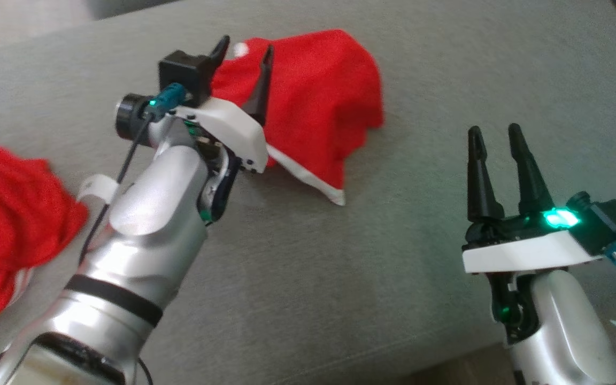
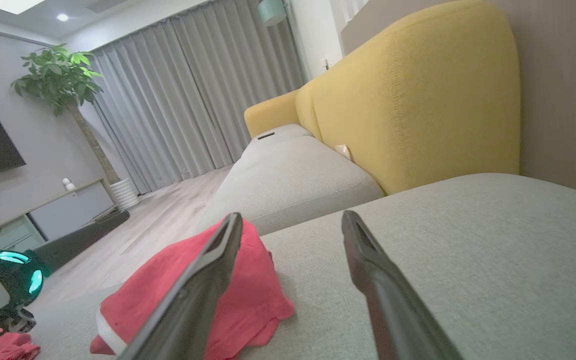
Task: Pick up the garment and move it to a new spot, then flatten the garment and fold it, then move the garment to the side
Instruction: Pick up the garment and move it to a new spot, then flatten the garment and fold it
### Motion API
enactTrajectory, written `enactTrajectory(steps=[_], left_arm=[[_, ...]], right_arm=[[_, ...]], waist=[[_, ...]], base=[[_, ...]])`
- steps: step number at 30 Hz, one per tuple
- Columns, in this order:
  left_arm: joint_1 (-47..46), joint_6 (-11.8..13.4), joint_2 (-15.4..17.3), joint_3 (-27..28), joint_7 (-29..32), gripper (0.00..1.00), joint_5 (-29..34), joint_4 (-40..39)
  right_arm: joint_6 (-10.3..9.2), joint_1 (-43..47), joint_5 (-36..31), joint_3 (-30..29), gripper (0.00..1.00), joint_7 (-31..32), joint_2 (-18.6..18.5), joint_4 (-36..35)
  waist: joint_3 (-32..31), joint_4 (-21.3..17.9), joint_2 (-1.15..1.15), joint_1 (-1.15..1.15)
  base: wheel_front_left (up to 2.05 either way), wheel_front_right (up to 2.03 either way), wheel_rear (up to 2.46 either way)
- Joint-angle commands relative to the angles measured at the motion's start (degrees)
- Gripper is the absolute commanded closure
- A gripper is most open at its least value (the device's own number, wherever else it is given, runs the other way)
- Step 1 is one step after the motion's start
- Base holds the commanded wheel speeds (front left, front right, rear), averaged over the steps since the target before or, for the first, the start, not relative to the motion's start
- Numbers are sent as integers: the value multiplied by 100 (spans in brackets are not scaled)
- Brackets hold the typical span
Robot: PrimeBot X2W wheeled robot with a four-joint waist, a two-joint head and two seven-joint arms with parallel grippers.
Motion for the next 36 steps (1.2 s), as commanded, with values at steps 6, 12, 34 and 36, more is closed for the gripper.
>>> enactTrajectory(steps=[6, 12, 34, 36], left_arm=[[519, 275, 625, 617, -69, 0, 692, -1146], [1794, 419, 949, 1330, -70, 0, 881, -2325], [4772, -797, -108, 3034, -71, 0, 1770, -4085], [4810, -852, -148, 3087, -71, 0, 1805, -4085]], right_arm=[[-4, 67, -278, -241, 0, -37, -22, -44], [-4, 332, -496, -424, 0, -37, -22, 39], [-4, 1291, -652, -511, 0, -37, -22, -255], [-4, 1285, -663, -501, 0, -37, -22, -238]], waist=[[-609, 1131, 0, 0], [-928, 1675, 0, 0], [-1547, 1946, 0, 0], [-1542, 1921, 0, 0]], base=[[0, 0, 0], [0, 0, 0], [0, 0, 0], [0, 0, 0]])
